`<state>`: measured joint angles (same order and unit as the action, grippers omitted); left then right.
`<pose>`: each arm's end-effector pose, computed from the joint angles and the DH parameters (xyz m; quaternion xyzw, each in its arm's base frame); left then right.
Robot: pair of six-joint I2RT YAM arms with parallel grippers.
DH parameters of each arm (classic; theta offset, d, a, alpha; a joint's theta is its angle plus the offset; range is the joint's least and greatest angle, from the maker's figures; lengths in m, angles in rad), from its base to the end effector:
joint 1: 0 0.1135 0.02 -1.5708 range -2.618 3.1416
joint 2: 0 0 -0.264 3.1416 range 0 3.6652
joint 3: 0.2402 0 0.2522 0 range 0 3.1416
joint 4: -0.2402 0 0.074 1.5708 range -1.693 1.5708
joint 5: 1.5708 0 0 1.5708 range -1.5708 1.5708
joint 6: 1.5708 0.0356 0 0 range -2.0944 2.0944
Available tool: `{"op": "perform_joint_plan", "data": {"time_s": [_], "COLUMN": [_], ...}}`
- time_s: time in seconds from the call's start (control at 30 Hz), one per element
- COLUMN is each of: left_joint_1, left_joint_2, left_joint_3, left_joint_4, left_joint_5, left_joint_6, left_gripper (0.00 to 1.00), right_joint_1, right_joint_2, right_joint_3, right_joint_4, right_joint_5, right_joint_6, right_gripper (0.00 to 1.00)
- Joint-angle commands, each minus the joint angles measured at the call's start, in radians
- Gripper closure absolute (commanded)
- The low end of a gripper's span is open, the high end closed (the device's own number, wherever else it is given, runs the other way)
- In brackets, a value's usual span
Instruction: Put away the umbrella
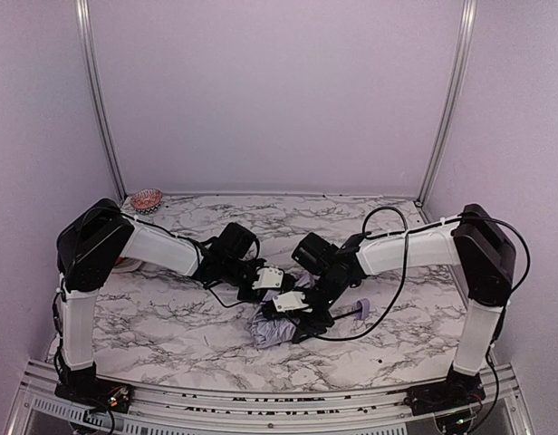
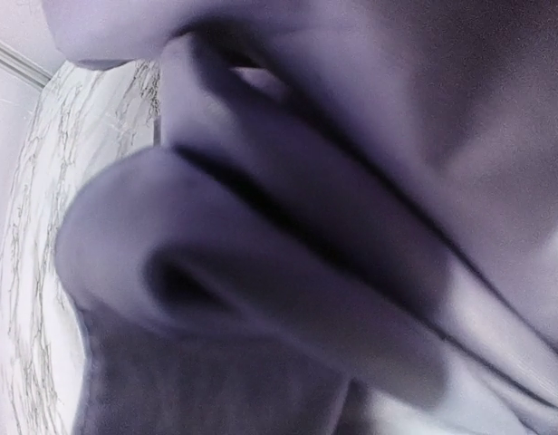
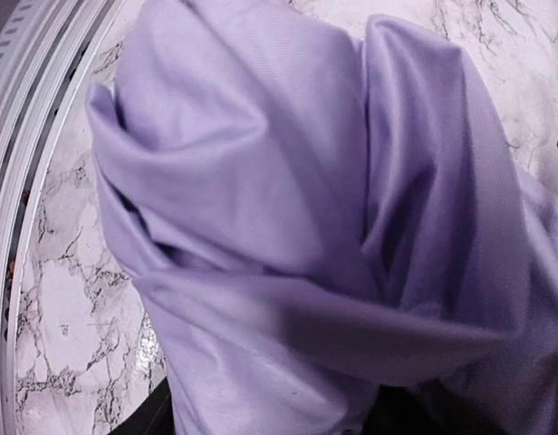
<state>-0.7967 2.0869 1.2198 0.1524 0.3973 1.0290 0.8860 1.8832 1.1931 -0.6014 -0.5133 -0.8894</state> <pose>0.2944 -0.3208 0.1252 0.7558 0.4806 -0.1312 0.4250 0.2124 0.2877 0.1541 -0.7652 0.5772 0.2511 0.1351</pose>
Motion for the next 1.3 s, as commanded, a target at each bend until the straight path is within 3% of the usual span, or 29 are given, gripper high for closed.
{"op": "perform_joint_plan", "data": {"time_s": [0.0,0.47,0.53,0.63,0.83,0.97,1.17,1.27], "left_joint_1": [0.008,0.007,0.007,0.007,0.007,0.007,0.007,0.007], "left_joint_2": [-0.029,-0.002,-0.003,-0.01,-0.022,-0.024,-0.039,-0.047], "left_joint_3": [0.028,0.058,0.059,0.058,0.047,0.047,0.044,0.038], "left_joint_4": [0.042,-0.019,-0.019,-0.017,-0.002,0.0,0.008,0.015], "left_joint_5": [-0.034,-0.061,-0.063,-0.059,-0.049,-0.051,-0.043,-0.048], "left_joint_6": [0.006,0.025,0.026,0.019,0.011,0.012,0.01,0.005], "left_gripper": [1.0,1.0,1.0,1.0,1.0,1.0,1.0,1.0], "right_joint_1": [0.029,0.032,-0.004,-0.135,-0.317,-0.332,-0.334,-0.332], "right_joint_2": [-0.043,-0.335,-0.369,-0.391,-0.367,-0.287,-0.099,-0.056], "right_joint_3": [-0.025,-0.086,-0.101,-0.144,-0.234,-0.21,-0.119,-0.102], "right_joint_4": [0.005,0.024,0.064,0.273,0.59,0.644,0.587,0.555], "right_joint_5": [0.067,-0.143,-0.179,-0.16,-0.168,-0.276,-0.306,-0.401], "right_joint_6": [0.082,-0.029,0.019,0.221,0.554,0.568,0.523,0.48], "right_gripper": [0.45,0.4,0.39,0.37,0.37,0.36,0.35,0.4]}}
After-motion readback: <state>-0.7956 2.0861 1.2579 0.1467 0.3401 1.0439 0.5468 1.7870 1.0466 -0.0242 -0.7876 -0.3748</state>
